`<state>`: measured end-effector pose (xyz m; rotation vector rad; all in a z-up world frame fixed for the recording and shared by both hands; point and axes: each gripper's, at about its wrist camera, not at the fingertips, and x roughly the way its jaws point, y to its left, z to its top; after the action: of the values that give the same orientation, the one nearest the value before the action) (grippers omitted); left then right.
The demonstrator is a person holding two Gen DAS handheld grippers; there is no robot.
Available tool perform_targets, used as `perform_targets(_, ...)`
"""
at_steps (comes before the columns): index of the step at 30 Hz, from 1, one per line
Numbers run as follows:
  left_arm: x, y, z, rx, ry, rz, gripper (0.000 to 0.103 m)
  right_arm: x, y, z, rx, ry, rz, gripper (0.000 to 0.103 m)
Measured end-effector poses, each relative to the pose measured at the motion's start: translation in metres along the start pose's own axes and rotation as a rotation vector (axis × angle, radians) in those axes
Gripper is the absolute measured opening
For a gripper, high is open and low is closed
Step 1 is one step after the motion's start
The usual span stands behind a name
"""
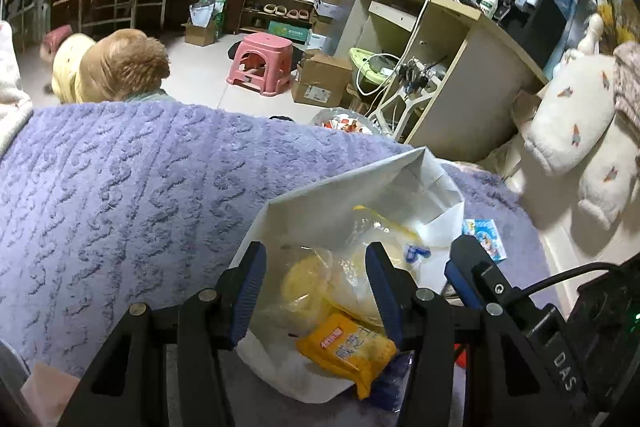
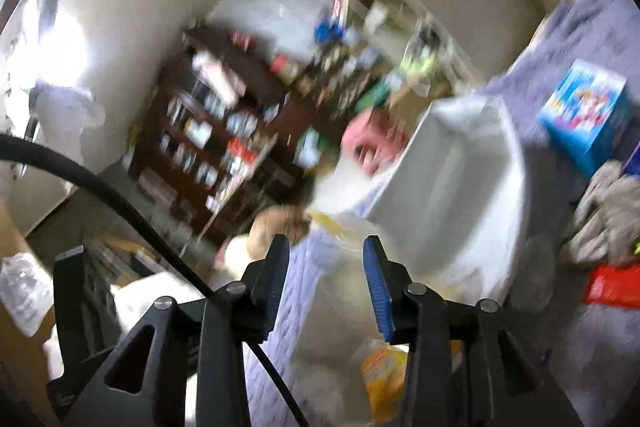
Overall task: Organize objects
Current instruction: 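Carry the bun bag over the white box and open the right tool, then move the open right tool back over the red packet in the pile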
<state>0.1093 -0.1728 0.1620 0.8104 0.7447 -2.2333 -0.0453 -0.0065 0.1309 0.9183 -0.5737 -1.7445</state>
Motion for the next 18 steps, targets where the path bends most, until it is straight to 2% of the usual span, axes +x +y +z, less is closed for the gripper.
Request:
perform_targets(3,0.003,-0.005,-0.001,0.023,0.007,0.012,0.05,-0.012,0.006,0.002,-0.038,-0.025,-0.024,0.04)
perform_targets(5,0.004,-0.01,-0.003,0.043,0.012,0.001,0.05,-0.027,0.012,0.005,-0.082,-0.057,-0.071,0.041)
perform_targets(9,0.01,-0.036,-0.011,0.135,0.036,-0.04,0.05,-0.053,0.017,0.006,-0.165,-0.079,-0.237,0.045)
perform_targets(14,0.021,-0.085,-0.035,0.302,0.1,-0.164,0.05,-0.079,-0.009,0.002,-0.115,0.007,-0.381,0.045)
perform_targets(18,0.027,-0.134,-0.069,0.494,0.15,-0.237,0.049,-0.109,-0.048,-0.01,-0.02,0.101,-0.564,0.045)
